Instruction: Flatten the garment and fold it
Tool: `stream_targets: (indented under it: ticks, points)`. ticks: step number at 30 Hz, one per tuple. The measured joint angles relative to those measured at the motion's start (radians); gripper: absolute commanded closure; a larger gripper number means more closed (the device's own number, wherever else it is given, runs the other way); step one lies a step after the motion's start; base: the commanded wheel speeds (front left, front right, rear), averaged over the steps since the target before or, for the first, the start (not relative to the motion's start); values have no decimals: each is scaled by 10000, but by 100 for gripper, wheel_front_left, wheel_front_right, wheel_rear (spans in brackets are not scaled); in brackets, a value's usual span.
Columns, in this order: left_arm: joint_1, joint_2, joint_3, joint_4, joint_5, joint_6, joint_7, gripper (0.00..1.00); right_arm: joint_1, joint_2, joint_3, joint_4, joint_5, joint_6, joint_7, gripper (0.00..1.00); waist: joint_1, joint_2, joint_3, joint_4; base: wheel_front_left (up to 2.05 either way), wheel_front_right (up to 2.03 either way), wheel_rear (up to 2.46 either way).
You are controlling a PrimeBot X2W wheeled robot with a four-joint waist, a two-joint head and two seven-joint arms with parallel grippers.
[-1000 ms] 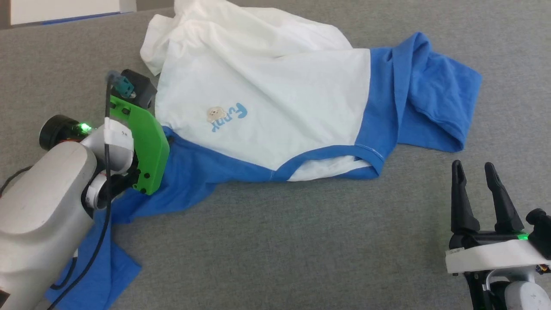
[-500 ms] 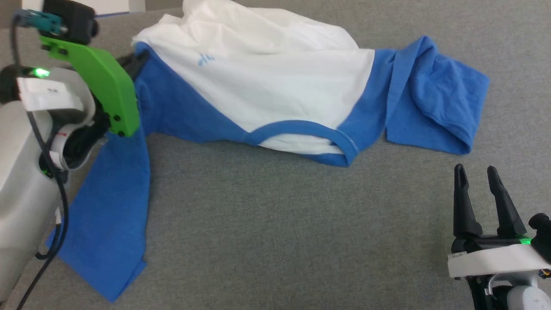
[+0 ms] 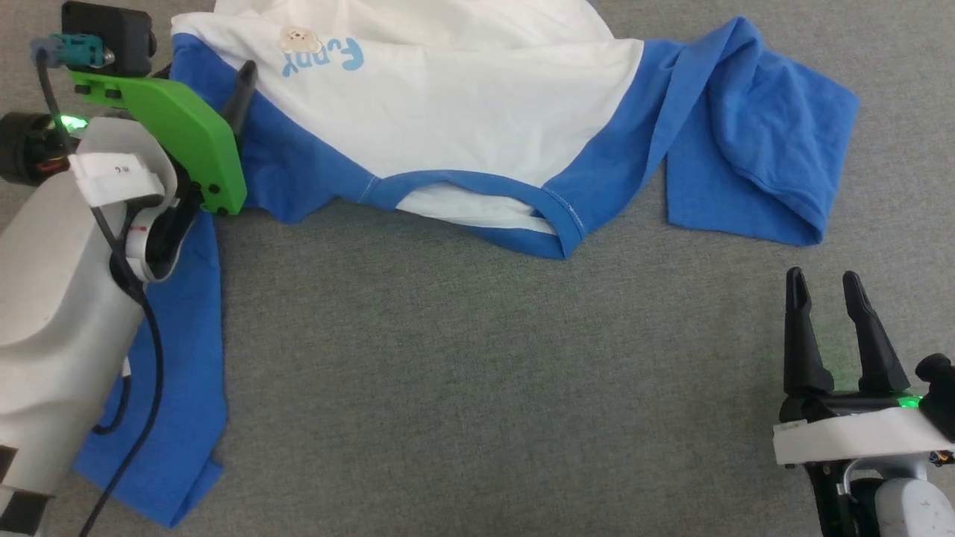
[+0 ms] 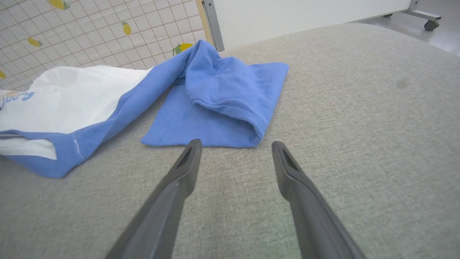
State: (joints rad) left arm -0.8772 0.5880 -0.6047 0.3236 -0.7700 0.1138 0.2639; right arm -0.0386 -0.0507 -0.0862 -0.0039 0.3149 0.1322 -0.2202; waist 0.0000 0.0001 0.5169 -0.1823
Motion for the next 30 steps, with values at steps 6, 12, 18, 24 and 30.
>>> stream_targets:
  ticks: [6,12,18,24,30]
  points:
    - [24,0,-81,-15,-6,-443,-320,0,-10,-2,-86,61,-58,0,0,0,0,0,-245,148,0,0,0]
    - [645,366,-213,-1312,-593,-610,640,0,37,0,-94,27,-98,0,59,0,0,0,-713,494,0,0,0]
    - [1964,934,-299,-3152,-1714,-405,1941,0,174,0,-81,-56,-111,0,176,0,0,-1,-1129,720,0,0,0]
    - [2440,1381,-466,-3379,-1183,-244,1413,0,198,0,-52,-109,-109,0,178,0,0,0,-1218,592,0,0,0]
    - [2566,1432,-1166,-2878,-125,-278,1227,0,199,2,17,-102,-88,0,178,0,0,-1,-1190,306,0,0,0]
